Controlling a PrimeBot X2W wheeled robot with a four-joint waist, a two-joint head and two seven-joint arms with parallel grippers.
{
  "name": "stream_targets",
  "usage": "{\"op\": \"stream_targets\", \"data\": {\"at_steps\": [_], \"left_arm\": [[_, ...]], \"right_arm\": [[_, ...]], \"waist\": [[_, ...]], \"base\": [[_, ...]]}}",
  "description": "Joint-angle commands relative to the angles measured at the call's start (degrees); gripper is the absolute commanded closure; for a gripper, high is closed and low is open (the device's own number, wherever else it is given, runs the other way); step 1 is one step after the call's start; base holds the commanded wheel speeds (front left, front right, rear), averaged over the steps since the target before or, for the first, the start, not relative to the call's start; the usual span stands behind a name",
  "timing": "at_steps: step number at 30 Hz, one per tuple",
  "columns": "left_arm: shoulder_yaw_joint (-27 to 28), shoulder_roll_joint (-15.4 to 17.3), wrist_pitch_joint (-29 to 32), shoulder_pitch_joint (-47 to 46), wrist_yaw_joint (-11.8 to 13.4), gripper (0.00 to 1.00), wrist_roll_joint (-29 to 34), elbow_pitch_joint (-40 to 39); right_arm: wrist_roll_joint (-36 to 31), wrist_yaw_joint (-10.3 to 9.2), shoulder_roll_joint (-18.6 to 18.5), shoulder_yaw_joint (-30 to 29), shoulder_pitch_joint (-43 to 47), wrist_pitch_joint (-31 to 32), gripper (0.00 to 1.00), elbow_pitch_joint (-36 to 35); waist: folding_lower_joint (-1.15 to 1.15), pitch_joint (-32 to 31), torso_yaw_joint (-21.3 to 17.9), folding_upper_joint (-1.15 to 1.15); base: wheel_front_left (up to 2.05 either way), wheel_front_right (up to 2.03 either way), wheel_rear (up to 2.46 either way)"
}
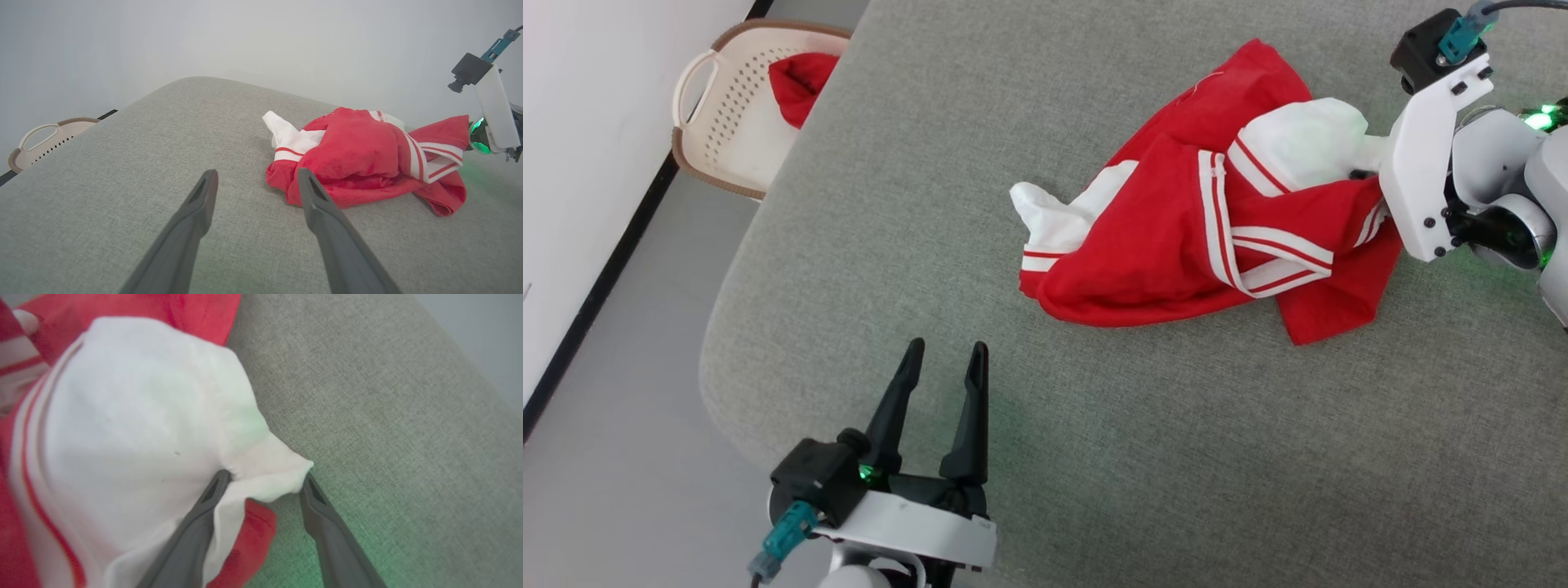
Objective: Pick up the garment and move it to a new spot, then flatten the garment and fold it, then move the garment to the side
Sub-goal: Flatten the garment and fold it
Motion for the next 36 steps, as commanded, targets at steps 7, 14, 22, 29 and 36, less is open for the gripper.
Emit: {"op": "stream_targets", "data": {"at_steps": [7, 14, 22, 29, 36], "left_arm": [[-0.7, -0.1, 0.0, -1.2, 0.1, 0.00, -0.7, 0.4], [0.0, -0.1, 0.0, -1.2, 0.2, 0.00, 0.4, 0.8], [2.9, -0.1, 0.0, -0.1, 0.1, 0.00, 2.7, -0.3], [6.7, 0.0, 0.0, 1.2, -0.7, 0.00, 4.5, -1.9], [8.9, 0.0, 0.0, 1.2, -1.7, 0.00, 5.9, -2.9]], "right_arm": [[3.7, -0.03, -1.3, 3.6, -0.5, -3.9, 1.00, 1.2], [7.8, -0.02, -3.0, 3.0, -0.3, -11.4, 1.00, 0.0], [11.4, -0.02, -9.7, -1.1, 4.7, -22.3, 1.00, -3.5], [16.1, -0.02, -15.9, -8.7, 17.6, -32.3, 1.00, -5.3], [20.2, -0.02, -18.8, -16.5, 29.3, -39.5, 1.00, -4.0]], "waist": [[0.00, -0.4, -0.3, -0.01], [0.00, -2.2, -2.0, -0.01], [0.00, -4.4, -7.5, -0.01], [0.00, -5.7, -13.7, -0.01], [0.00, -5.3, -18.1, -0.01]], "base": [[0.00, 0.00, 0.00], [0.00, 0.00, 0.00], [0.00, 0.00, 0.00], [0.00, 0.00, 0.00], [0.00, 0.00, 0.00]]}}
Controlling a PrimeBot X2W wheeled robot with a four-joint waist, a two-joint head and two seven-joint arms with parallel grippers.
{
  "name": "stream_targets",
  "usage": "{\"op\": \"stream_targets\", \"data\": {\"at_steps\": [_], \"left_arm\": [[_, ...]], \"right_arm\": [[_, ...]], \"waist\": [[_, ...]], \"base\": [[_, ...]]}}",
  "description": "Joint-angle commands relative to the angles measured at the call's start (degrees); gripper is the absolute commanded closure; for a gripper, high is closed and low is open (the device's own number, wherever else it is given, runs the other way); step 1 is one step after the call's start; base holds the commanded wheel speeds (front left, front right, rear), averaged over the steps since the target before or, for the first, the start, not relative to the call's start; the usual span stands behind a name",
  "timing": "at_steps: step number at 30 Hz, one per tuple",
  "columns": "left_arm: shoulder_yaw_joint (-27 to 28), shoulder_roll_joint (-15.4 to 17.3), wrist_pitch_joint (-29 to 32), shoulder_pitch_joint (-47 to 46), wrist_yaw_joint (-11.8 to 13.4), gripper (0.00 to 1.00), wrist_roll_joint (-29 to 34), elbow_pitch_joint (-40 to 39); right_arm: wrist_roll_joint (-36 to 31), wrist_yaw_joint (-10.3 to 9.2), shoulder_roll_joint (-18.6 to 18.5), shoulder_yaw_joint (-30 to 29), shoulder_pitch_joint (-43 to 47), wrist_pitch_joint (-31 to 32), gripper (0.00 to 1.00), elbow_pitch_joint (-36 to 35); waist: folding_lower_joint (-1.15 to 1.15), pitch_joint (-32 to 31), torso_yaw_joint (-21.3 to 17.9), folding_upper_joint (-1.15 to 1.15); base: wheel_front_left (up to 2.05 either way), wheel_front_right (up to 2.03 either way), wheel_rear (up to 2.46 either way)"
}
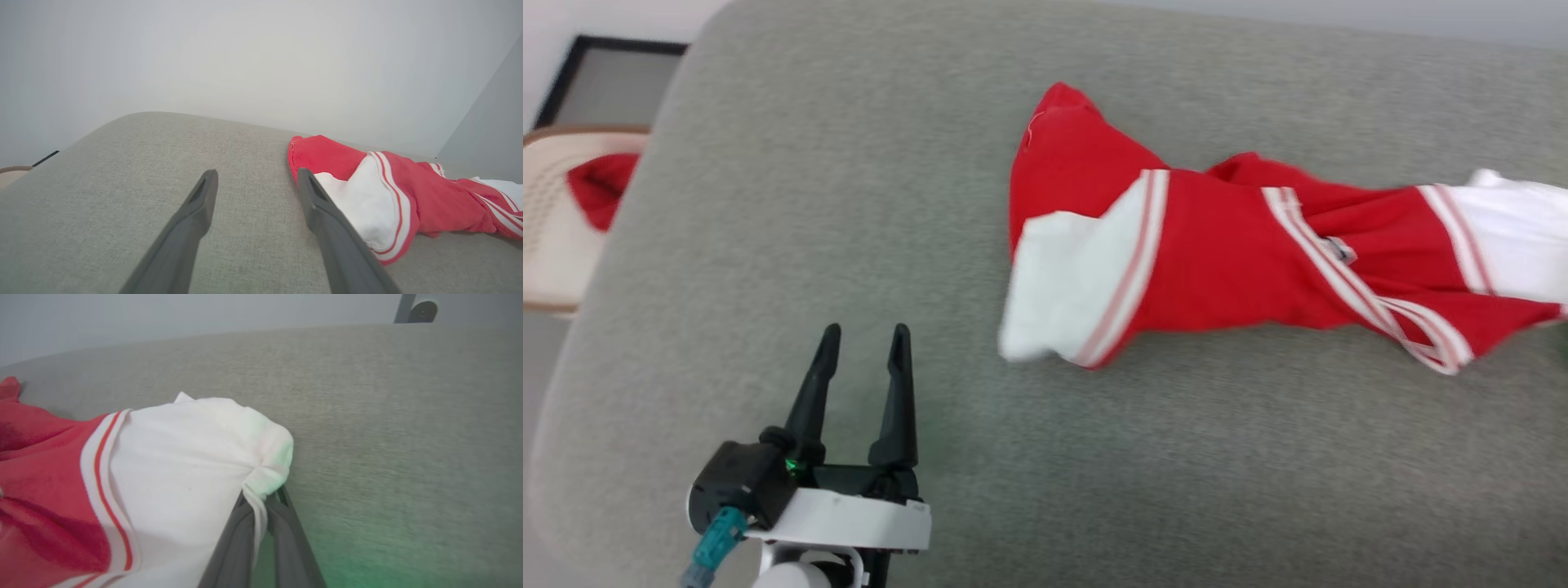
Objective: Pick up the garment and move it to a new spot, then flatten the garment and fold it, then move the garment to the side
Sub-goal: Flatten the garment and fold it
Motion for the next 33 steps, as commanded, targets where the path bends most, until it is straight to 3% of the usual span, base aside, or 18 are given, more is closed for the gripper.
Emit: {"op": "stream_targets", "data": {"at_steps": [1, 9, 17, 18, 19, 20, 26, 29, 33], "left_arm": [[0.4, 0.0, 0.0, 0.1, -0.4, 0.00, 0.7, 0.0], [1.4, 0.0, 0.0, -0.6, -1.4, 0.00, 1.1, 0.6], [1.9, 0.1, 0.0, -0.9, -2.1, 0.00, 1.7, 2.6], [2.0, 0.2, 0.0, -1.0, -2.3, 0.00, 2.0, 2.9], [2.1, 0.4, 0.0, -1.2, -2.4, 0.00, 1.9, 3.3], [2.0, 0.7, 0.0, -1.4, -2.5, 0.00, 1.8, 3.8], [1.5, 5.3, 0.7, -4.5, -3.1, 0.00, 0.9, 4.6], [1.0, 8.4, 3.4, -6.9, -3.3, 0.00, -0.6, 3.4], [-0.9, 13.7, 10.2, -10.9, -3.4, 0.00, -3.0, 1.4]], "right_arm": [[0.8, -0.08, -0.3, -1.5, 1.5, -1.1, 1.00, 0.6], [0.9, -0.08, -1.0, -7.9, 4.0, -5.4, 1.00, 5.6], [-3.2, -0.08, 2.9, -9.9, 2.5, -6.6, 1.00, 11.1], [-3.8, -0.08, 3.5, -10.1, 2.2, -6.9, 0.94, 11.4], [-4.5, -0.08, 4.0, -10.2, 1.9, -7.2, 0.53, 11.9], [-5.2, -0.08, 4.6, -10.5, 1.8, -7.5, 0.00, 12.1], [-10.2, -0.08, 6.5, -14.2, 1.4, -9.3, 0.00, 11.3], [-15.0, -0.08, 7.2, -20.5, 2.1, -9.3, 0.00, 6.8], [-22.7, -0.08, 12.2, -30.6, 8.4, -9.2, 0.00, -3.0]], "waist": [[0.00, -0.1, -2.8, 0.00], [0.00, 0.1, -3.8, 0.00], [0.00, 0.1, -3.9, 0.00], [0.00, -0.1, -4.0, 0.00], [0.00, -0.2, -4.2, 0.00], [0.00, -0.4, -4.4, 0.00], [0.00, -2.5, -6.5, 0.00], [0.00, -3.4, -8.1, 0.00], [0.00, -4.4, -10.3, 0.00]], "base": [[0.00, 0.00, 0.00], [0.00, 0.00, 0.00], [0.00, 0.00, 0.00], [0.00, 0.00, 0.00], [0.00, 0.00, 0.00], [0.00, 0.00, 0.00], [0.00, 0.00, 0.00], [0.00, 0.00, 0.00], [0.00, 0.00, 0.00]]}}
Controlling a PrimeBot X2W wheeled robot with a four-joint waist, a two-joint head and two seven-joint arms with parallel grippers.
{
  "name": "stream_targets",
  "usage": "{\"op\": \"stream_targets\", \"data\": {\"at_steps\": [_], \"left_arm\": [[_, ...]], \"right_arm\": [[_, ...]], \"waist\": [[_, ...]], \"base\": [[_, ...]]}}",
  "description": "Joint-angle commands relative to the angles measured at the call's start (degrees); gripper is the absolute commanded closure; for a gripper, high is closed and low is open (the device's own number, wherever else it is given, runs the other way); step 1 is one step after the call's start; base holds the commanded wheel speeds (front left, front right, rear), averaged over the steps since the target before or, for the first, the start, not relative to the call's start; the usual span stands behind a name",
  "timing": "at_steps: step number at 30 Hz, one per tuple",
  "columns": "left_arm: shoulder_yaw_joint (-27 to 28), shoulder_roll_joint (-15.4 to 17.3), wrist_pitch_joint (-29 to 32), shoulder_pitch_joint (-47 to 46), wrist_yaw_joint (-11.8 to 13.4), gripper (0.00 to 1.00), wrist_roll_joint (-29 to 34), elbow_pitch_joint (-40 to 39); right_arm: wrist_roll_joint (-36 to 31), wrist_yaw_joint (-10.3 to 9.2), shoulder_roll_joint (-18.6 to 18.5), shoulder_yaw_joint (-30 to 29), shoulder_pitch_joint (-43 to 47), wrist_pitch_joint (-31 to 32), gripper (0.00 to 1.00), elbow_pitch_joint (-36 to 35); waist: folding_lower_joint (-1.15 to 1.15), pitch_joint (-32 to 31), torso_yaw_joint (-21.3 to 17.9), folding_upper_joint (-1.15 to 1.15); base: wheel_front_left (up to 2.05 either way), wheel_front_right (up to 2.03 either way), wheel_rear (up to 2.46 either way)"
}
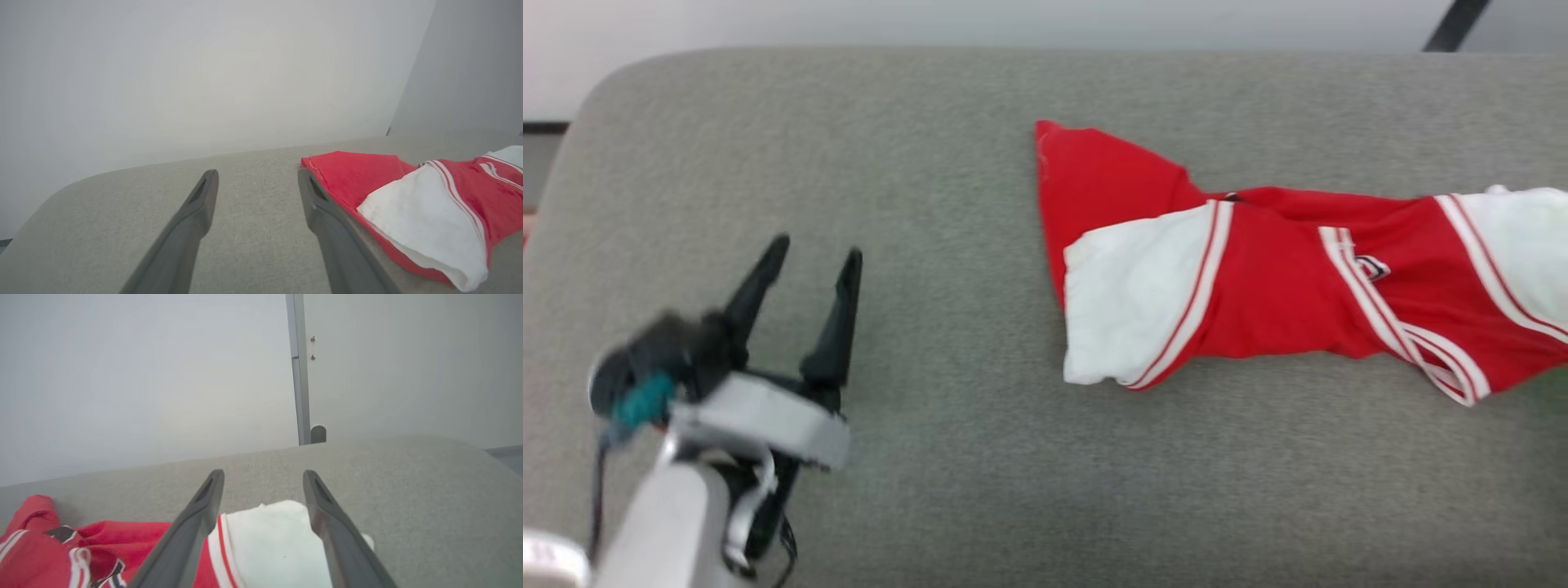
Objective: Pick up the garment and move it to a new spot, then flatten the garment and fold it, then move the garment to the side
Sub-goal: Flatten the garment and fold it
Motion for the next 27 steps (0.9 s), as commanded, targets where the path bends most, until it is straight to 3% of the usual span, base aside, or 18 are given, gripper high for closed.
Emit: {"op": "stream_targets", "data": {"at_steps": [1, 7, 12, 16, 19, 21, 27], "left_arm": [[-0.9, 0.5, 1.2, -1.1, -0.2, 0.00, -1.2, -0.5], [-10.2, 7.3, 17.9, -10.2, -0.1, 0.00, -11.2, -1.7], [-16.5, 7.9, 37.1, -17.9, -0.2, 0.00, -23.1, 2.6], [-18.8, 7.0, 52.5, -22.2, 2.1, 0.00, -29.7, 7.6], [-19.1, 6.5, 59.0, -23.8, 4.5, 0.00, -32.6, 9.6], [-19.8, 6.7, 62.1, -24.3, 4.7, 0.00, -33.6, 9.9], [-19.0, 6.3, 65.3, -23.1, 6.4, 0.00, -36.9, 9.7]], "right_arm": [[-1.1, -0.08, 1.1, -1.5, 1.6, 0.0, 0.00, -1.2], [-11.2, -0.08, 11.3, -9.7, 12.1, 0.0, 0.00, -13.5], [-16.5, -0.08, 16.5, -12.5, 16.2, 1.4, 0.00, -19.8], [-19.3, -0.08, 18.8, -14.1, 17.1, 3.5, 0.00, -23.4], [-20.3, -0.08, 20.2, -14.5, 17.1, 4.6, 0.00, -25.2], [-20.8, -0.08, 20.9, -14.8, 17.1, 5.0, 0.00, -25.9], [-21.8, -0.08, 22.2, -15.6, 17.7, 5.5, 0.00, -26.8]], "waist": [[0.00, -1.3, -1.9, 0.00], [0.00, -1.9, -4.7, 0.00], [0.00, -1.7, -6.8, 0.00], [0.00, -1.0, -8.4, 0.00], [0.00, -0.1, -9.6, 0.00], [0.00, 0.5, -10.2, 0.00], [0.00, 1.4, -10.8, 0.00]], "base": [[0.00, 0.00, 0.00], [0.00, 0.00, 0.00], [0.00, 0.00, 0.00], [0.00, 0.00, 0.00], [0.00, 0.00, 0.00], [0.00, 0.00, 0.00], [0.00, 0.00, 0.00]]}}
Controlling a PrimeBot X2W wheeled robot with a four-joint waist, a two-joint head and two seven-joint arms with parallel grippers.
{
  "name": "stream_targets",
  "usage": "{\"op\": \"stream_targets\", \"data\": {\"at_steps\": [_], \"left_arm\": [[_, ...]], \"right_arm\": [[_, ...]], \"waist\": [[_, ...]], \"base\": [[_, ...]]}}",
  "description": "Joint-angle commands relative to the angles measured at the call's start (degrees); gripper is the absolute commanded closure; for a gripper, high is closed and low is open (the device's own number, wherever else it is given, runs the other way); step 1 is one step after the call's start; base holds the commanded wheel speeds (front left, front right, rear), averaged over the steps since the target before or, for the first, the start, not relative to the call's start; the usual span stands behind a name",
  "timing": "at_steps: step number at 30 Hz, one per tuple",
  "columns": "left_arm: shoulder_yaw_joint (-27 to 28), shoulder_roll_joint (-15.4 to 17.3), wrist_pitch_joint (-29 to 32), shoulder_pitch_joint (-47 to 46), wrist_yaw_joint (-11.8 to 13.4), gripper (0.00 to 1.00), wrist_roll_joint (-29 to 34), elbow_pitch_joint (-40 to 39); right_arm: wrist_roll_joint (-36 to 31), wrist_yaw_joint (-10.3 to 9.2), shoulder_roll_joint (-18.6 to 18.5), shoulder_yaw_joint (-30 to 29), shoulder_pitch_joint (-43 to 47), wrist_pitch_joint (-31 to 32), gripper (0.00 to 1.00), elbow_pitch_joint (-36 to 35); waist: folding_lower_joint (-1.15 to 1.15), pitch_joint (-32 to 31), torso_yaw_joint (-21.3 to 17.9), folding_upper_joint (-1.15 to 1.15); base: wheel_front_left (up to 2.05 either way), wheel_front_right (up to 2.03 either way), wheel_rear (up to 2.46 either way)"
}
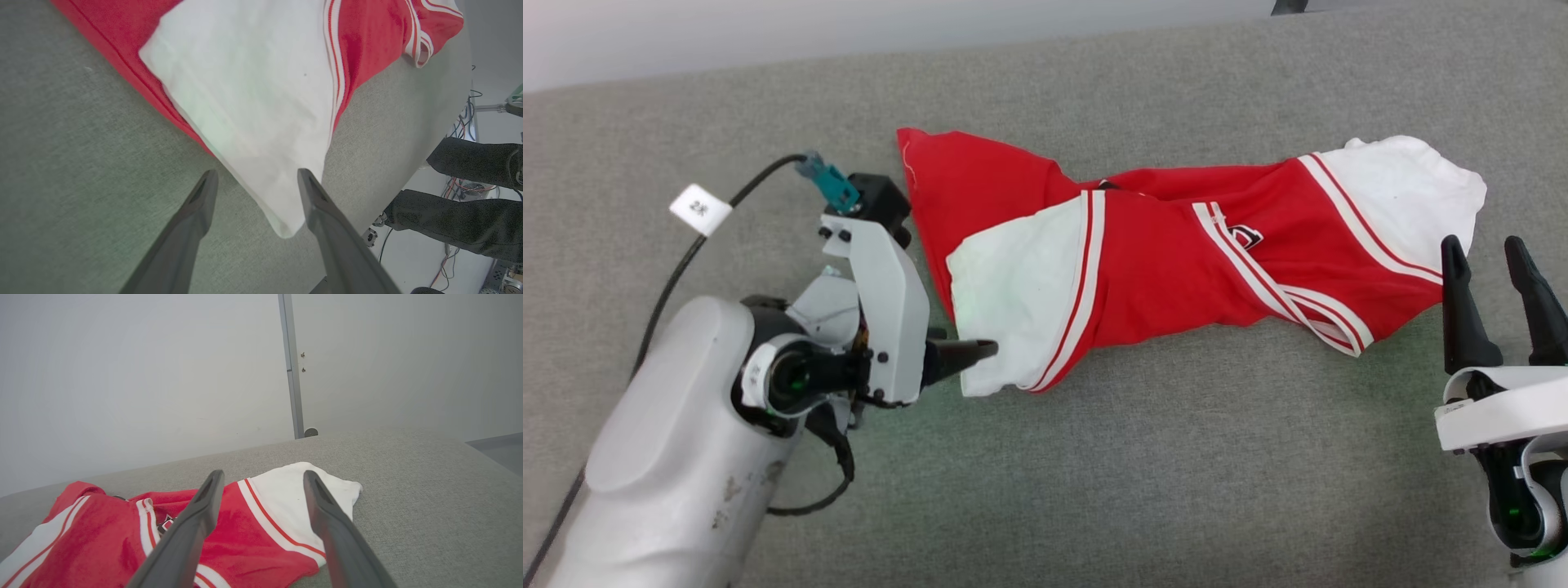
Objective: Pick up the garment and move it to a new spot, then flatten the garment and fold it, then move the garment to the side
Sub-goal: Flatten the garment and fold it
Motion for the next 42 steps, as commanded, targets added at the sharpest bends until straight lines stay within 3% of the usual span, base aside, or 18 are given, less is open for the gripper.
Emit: {"op": "stream_targets", "data": {"at_steps": [1, 7, 8, 9, 10, 11, 18, 21, 33, 36, 38, 41, 42], "left_arm": [[0.1, -0.1, 0.4, 0.9, 0.2, 0.00, -0.7, -0.1], [0.4, -0.9, 1.8, 1.5, 0.4, 0.00, -3.1, -1.4], [0.5, -1.1, 1.7, 1.5, 0.3, 0.13, -3.3, -1.4], [0.5, -1.2, 1.4, 1.4, 0.3, 0.51, -3.4, -1.6], [0.6, -1.4, 1.2, 1.3, 0.1, 0.71, -3.5, -1.6], [0.7, -1.5, 1.1, 1.2, 0.0, 1.00, -3.6, -1.5], [3.6, -2.5, -4.5, -0.8, -0.8, 1.00, -3.0, -2.6], [5.7, -1.4, -6.7, -0.4, -0.7, 1.00, -3.1, -4.0], [15.0, 2.6, -14.7, 12.4, 1.0, 1.00, -5.5, -12.2], [16.8, 1.8, -21.1, 14.8, -2.3, 1.00, -4.2, -14.8], [14.6, 2.5, -24.7, 16.1, -5.2, 1.00, -1.5, -17.0], [11.1, 3.6, -27.4, 16.8, -6.2, 1.00, 1.1, -18.4], [6.3, 5.5, -29.6, 16.8, -6.5, 1.00, 3.2, -21.2]], "right_arm": [[-0.5, -0.08, 0.5, -0.1, 0.6, 0.1, 0.00, -0.4], [-0.6, -0.08, 0.8, -0.3, -0.5, 0.4, 0.00, -0.8], [-0.6, -0.08, 0.8, -0.3, -0.7, 0.5, 0.00, -0.8], [-0.6, -0.08, 0.8, -0.2, -0.9, 0.6, 0.00, -0.9], [-0.6, -0.08, 0.8, -0.2, -1.0, 0.6, 0.00, -1.0], [-0.6, -0.08, 0.8, -0.2, -1.1, 0.6, 0.00, -1.0], [-0.6, -0.08, 0.5, -1.6, -0.4, 1.0, 0.00, -0.9], [-0.9, -0.08, 0.7, -1.6, -0.4, 1.4, 0.00, -1.2], [-1.1, -0.08, 0.4, -2.2, 0.0, 3.0, 0.00, -2.8], [-1.1, -0.08, 0.2, -2.4, 0.1, 3.4, 0.00, -3.2], [-1.1, -0.08, 0.1, -2.6, 0.3, 3.7, 0.00, -3.4], [-1.1, -0.08, 0.0, -2.4, 0.6, 4.0, 0.00, -3.4], [-1.2, -0.08, 0.1, -1.8, 0.6, 4.4, 0.00, -3.6]], "waist": [[0.00, 0.3, -0.2, 0.00], [0.00, 1.0, -0.1, 0.00], [0.00, 1.2, -0.1, 0.00], [0.00, 1.3, 0.0, 0.00], [0.00, 1.4, 0.0, 0.00], [0.00, 1.5, 0.0, 0.00], [0.00, 1.1, 1.3, 0.00], [0.00, 0.7, 1.9, 0.00], [0.00, 0.5, 4.0, 0.00], [0.00, 0.5, 4.4, 0.00], [0.00, 0.6, 4.8, 0.00], [0.00, 0.2, 5.2, 0.00], [0.00, 0.0, 5.2, 0.00]], "base": [[0.00, 0.00, 0.00], [0.00, 0.00, 0.00], [0.00, 0.00, 0.00], [0.00, 0.00, 0.00], [0.00, 0.00, 0.00], [0.00, 0.00, 0.00], [0.00, 0.00, 0.00], [0.00, 0.00, 0.00], [0.00, 0.00, 0.00], [0.00, 0.00, 0.00], [0.00, 0.00, 0.00], [0.00, 0.00, 0.00], [0.00, 0.00, 0.00]]}}
